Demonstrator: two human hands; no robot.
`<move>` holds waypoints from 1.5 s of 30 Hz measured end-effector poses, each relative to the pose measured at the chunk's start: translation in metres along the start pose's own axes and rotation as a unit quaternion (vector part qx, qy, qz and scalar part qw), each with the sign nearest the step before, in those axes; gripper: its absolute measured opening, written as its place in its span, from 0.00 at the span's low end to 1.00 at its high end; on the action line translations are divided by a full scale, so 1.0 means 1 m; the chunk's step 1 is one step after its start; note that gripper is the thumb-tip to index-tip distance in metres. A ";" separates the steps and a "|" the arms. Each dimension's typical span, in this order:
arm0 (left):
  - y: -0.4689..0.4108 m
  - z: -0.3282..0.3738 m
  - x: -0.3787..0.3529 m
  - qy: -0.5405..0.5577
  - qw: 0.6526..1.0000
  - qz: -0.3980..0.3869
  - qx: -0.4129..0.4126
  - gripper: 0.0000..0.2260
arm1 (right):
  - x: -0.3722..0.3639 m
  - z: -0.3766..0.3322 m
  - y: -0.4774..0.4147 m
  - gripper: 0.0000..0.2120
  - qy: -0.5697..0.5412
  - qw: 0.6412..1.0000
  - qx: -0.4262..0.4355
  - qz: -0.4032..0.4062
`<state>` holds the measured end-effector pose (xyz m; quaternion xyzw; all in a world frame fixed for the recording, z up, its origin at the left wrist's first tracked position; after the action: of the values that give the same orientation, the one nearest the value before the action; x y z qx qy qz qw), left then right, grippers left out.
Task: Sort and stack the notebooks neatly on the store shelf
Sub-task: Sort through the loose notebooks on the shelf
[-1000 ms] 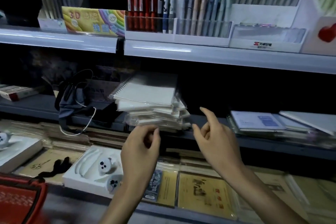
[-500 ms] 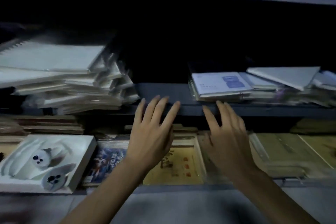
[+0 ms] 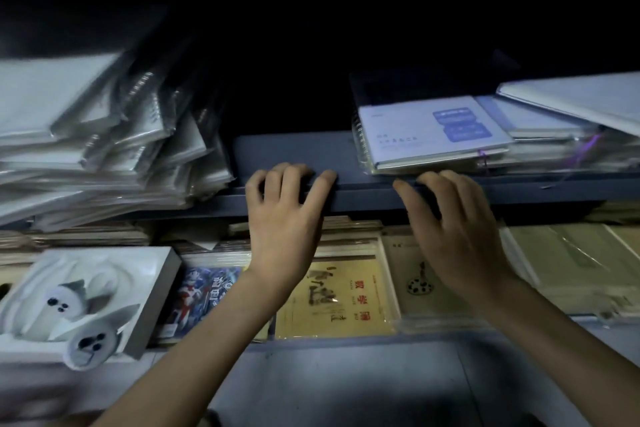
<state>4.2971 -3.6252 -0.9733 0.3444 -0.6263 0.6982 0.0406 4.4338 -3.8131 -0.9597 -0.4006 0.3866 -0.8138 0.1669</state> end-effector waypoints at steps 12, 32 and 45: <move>0.001 -0.003 0.008 0.066 0.996 -0.055 0.006 0.19 | -0.010 -0.002 -0.015 0.13 -0.101 0.994 -0.023 0.040; -0.027 0.016 0.028 0.100 0.976 -0.190 0.026 0.20 | 0.032 -0.005 -0.021 0.21 -0.154 0.975 -0.096 -0.127; -0.018 0.025 0.060 0.167 0.950 -0.253 0.077 0.22 | 0.072 -0.002 -0.024 0.15 -0.273 0.898 -0.328 -0.106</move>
<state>4.2716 -3.6667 -0.9264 0.3722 -0.4478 0.7584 0.2928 4.3883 -3.8381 -0.9046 -0.6778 0.5262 -0.5121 0.0381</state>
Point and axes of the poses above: each hand's wrist, its own y-axis away from the middle knuckle, its own x-axis out of the back of the hand, z = x × y, the point moved 2 cm from there along -y, towards the middle knuckle
